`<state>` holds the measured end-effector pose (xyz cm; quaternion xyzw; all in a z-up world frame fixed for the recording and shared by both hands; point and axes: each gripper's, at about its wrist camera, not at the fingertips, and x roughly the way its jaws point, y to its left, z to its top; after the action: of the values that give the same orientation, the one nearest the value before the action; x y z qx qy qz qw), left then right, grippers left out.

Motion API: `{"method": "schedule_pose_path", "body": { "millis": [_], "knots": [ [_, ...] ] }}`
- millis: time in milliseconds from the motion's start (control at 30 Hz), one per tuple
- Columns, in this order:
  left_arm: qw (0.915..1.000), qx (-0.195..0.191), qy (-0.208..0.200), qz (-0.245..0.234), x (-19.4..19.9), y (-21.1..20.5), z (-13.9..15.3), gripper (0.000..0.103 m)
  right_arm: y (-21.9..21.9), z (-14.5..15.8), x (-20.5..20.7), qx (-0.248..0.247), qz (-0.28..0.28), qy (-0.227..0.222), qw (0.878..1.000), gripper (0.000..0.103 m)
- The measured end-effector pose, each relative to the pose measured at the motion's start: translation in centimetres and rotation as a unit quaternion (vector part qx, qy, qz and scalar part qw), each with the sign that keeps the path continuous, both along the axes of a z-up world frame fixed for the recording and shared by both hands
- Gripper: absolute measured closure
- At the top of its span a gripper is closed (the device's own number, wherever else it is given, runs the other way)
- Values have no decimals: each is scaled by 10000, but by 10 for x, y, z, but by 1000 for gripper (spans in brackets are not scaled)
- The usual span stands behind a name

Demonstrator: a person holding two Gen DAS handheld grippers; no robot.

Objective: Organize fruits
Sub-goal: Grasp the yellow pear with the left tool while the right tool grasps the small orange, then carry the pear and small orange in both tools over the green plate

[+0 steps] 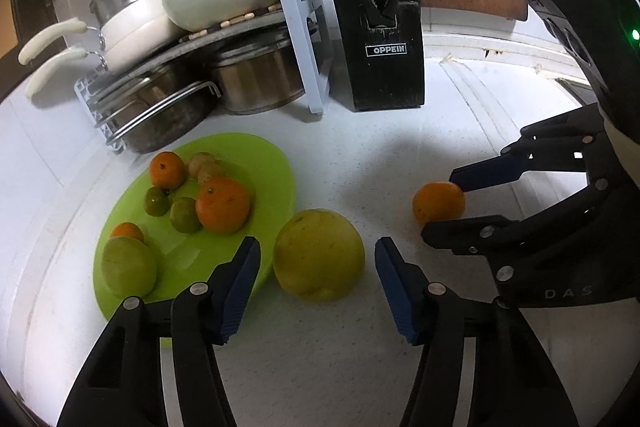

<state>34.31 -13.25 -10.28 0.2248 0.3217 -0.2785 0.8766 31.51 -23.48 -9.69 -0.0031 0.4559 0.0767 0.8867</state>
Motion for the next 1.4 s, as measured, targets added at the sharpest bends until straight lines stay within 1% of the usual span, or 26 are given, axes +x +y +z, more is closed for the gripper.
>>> {"method": "schedule_pose_path", "body": {
  "millis": [67,167,267,333,400,500,733,967,1400],
  "knots": [
    [10000,12,15,-10,1,-1,-1,50,0,-1,2,29,7,11,10000,57],
    [10000,29,14,11,2,-3,-2,54,1,-4,4,62,31,42,10000,60],
    [10000,11,12,15,2,-2,-2,55,1,-5,4,70,35,31,10000,63],
    [10000,2,19,20,2,-1,-3,55,1,-5,4,108,39,27,9999,66],
    [10000,-31,55,30,2,-1,-2,55,1,-5,4,101,34,29,9999,66],
    [9995,-216,239,66,3,3,1,55,2,-5,4,134,37,25,9999,67],
    [9986,-406,264,210,-4,9,9,55,2,2,-3,194,-9,-42,9998,67],
    [9968,-618,275,431,-10,24,23,55,2,17,-10,220,-32,-198,9996,67],
    [9908,-1006,92,906,-28,62,53,55,22,55,-21,249,121,-652,9975,67]
  ]
}}
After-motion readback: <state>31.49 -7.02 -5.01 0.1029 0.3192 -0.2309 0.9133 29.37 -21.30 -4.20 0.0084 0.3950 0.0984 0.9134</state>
